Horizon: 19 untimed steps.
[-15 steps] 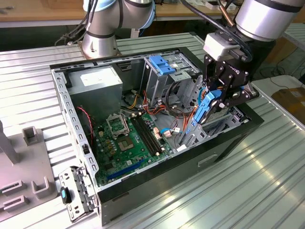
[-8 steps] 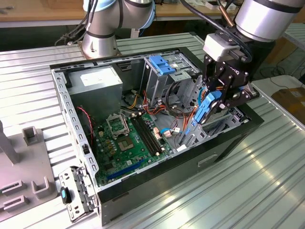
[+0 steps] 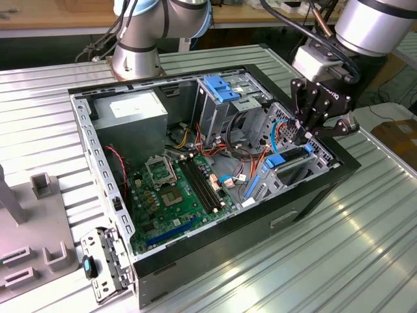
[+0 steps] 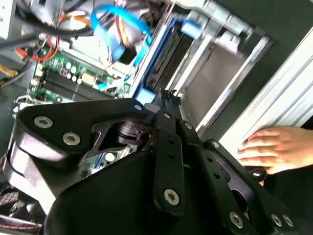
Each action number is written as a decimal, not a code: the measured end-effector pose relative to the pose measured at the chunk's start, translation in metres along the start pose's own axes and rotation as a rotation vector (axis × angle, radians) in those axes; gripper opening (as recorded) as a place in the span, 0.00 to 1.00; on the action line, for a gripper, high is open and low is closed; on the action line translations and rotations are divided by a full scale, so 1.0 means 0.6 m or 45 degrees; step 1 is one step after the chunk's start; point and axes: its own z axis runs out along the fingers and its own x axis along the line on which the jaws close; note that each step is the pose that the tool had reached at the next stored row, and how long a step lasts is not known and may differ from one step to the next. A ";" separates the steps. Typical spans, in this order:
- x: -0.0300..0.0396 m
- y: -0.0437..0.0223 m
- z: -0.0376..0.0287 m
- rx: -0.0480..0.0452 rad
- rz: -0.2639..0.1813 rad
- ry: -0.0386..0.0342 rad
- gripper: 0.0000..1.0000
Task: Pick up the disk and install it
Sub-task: 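Insert the disk into the insertion slot, then insert the first disk wire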
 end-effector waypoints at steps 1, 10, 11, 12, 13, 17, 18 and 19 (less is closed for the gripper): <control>0.000 -0.007 0.001 0.000 0.000 0.0001 0.11; -0.001 -0.024 0.002 0.000 0.000 0.0000 0.11; -0.001 -0.024 0.002 0.000 0.000 0.0000 0.11; -0.001 -0.025 0.002 0.000 0.000 0.0001 0.11; -0.001 -0.025 0.002 0.000 0.000 0.0000 0.11; -0.001 -0.026 0.002 0.000 0.000 0.0000 0.11; -0.001 -0.027 0.002 0.000 0.000 0.0000 0.11; -0.001 -0.027 0.002 0.000 0.000 0.0001 0.11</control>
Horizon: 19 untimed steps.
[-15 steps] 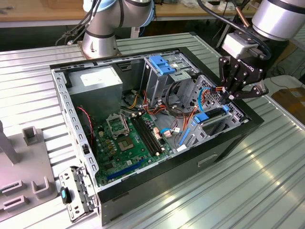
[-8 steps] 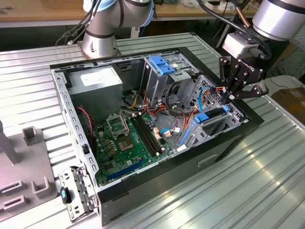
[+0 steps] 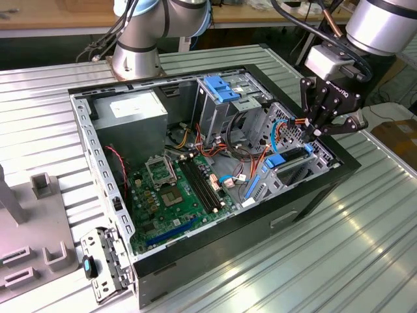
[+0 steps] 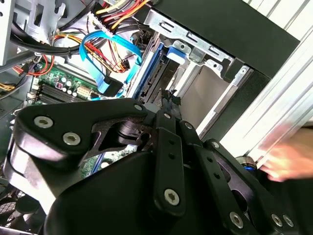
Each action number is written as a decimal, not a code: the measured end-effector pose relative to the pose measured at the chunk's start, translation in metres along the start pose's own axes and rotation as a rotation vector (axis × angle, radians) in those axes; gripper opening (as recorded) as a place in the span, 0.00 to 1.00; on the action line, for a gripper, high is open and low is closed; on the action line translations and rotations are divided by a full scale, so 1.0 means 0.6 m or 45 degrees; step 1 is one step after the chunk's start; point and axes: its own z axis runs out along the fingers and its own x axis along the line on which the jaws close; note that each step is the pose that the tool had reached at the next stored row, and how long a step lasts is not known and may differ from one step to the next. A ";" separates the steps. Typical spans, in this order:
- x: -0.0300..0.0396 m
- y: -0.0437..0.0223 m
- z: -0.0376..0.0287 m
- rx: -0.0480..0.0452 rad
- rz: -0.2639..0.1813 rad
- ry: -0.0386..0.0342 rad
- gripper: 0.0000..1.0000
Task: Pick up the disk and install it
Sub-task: 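Insert the first disk wire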
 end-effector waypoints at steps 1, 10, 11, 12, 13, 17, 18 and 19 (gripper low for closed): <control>0.000 0.000 0.000 0.000 0.000 0.0000 0.11; -0.001 -0.024 0.003 0.006 -0.234 -0.0067 0.11; -0.001 -0.031 0.003 0.006 -0.234 -0.0066 0.11; -0.003 -0.053 0.003 0.006 -0.236 -0.0068 0.11; -0.006 -0.066 0.004 0.006 -0.238 -0.0070 0.11; -0.019 -0.079 0.004 0.006 -0.243 -0.0025 0.11; -0.025 -0.080 0.003 0.006 -0.244 0.0012 0.11; -0.029 -0.080 0.002 0.006 -0.244 0.0061 0.11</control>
